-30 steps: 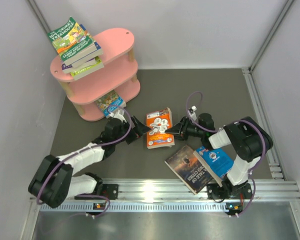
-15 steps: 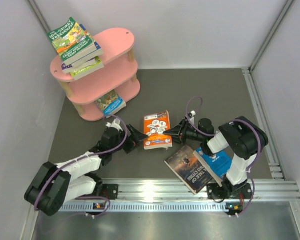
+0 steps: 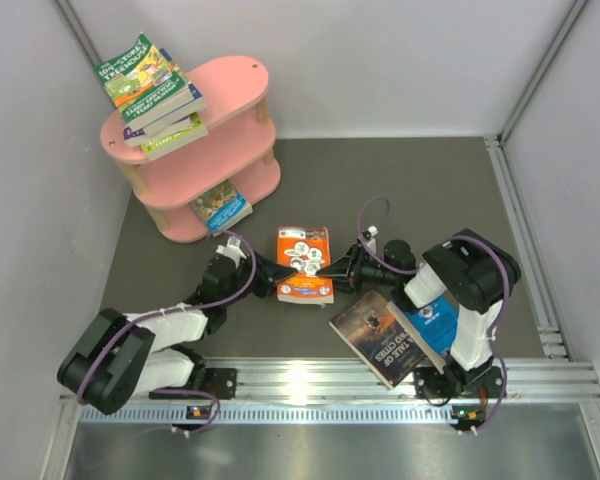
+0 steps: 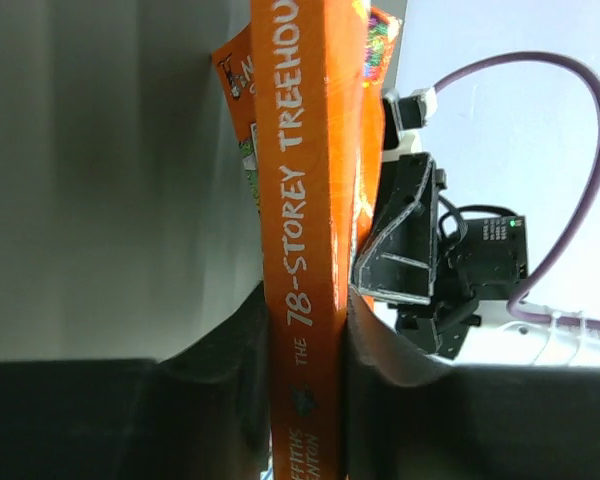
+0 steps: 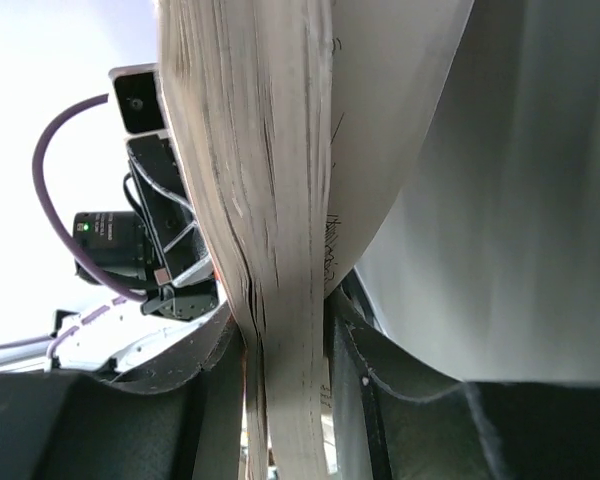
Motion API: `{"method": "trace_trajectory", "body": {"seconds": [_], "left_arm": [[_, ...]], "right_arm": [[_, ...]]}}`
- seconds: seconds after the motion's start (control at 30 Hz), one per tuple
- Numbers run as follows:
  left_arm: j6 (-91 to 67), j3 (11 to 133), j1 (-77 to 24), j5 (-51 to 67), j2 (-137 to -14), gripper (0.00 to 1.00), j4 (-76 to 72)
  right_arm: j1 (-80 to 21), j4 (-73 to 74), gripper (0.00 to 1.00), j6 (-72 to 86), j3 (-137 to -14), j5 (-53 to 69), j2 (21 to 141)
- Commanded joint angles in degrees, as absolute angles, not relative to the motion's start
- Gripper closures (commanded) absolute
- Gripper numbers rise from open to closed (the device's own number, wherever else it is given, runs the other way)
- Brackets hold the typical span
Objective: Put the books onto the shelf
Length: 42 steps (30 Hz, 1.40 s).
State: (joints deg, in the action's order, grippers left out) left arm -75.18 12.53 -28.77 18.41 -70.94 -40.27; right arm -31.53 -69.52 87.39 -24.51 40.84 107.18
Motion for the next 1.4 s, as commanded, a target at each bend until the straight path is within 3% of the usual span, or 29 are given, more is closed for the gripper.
{"method": "trace_trajectory", "body": {"seconds": [0.0, 0.03, 0.07, 0.1, 0.2, 0.23, 0.4, 0.8, 0.83, 0.87, 0.9, 1.0, 1.37], "left_arm": [[-73.7, 11.7, -29.5, 20.1, -67.2, 1.00, -41.2], [-73.0, 12.0, -29.5, 20.0, -65.8, 1.00, -39.5], [-70.9, 12.4, -29.5, 19.7, -62.8, 1.00, -34.3], [-69.7, 12.7, -29.5, 18.7, -60.9, 1.00, -31.8], [-66.5, 13.5, -29.5, 15.3, -53.4, 1.00, -22.3], [-66.2, 13.6, -29.5, 14.4, -51.4, 1.00, -21.2], [-66.2, 15.6, -29.4, 10.6, -42.5, 1.00, -15.3], [-63.4, 27.2, -29.4, 7.0, -41.6, 1.00, -7.4], [-63.3, 27.9, -29.4, 7.2, -41.6, 1.00, -7.1], [-63.3, 28.2, -29.4, 7.3, -41.6, 1.00, -6.9], [-63.3, 28.0, -29.4, 7.1, -41.4, 1.00, -6.3], [-63.3, 27.2, -29.4, 6.5, -40.3, 1.00, -4.2], [-58.1, 29.5, -29.4, -6.2, -31.3, 1.00, 18.2]], "right_arm": [[-33.7, -84.6, 1.00, 88.2, -28.0, 41.4, 107.3], [-34.0, -84.6, 1.00, 87.7, -28.2, 41.7, 107.6], [-34.4, -84.6, 0.91, 87.6, -28.5, 42.2, 107.8], [-34.6, -84.6, 0.45, 87.6, -28.4, 42.4, 107.8], [-35.6, -84.5, 0.03, 87.1, -28.3, 42.8, 108.4], [-35.9, -84.6, 0.00, 87.1, -28.1, 42.6, 108.9], [-39.1, -84.8, 0.00, 87.7, -28.8, 41.6, 111.3], [-44.8, -84.8, 0.00, 89.0, -30.3, 39.7, 112.6], [-44.8, -84.8, 0.03, 89.0, -30.2, 39.6, 112.5], [-44.9, -84.9, 0.12, 89.0, -30.1, 39.5, 112.4], [-44.9, -84.9, 0.37, 89.1, -30.1, 39.3, 112.2], [-44.8, -84.8, 0.67, 89.9, -30.8, 38.4, 111.6], [-44.8, -84.6, 0.96, 92.0, -33.8, 37.9, 111.4]]}}
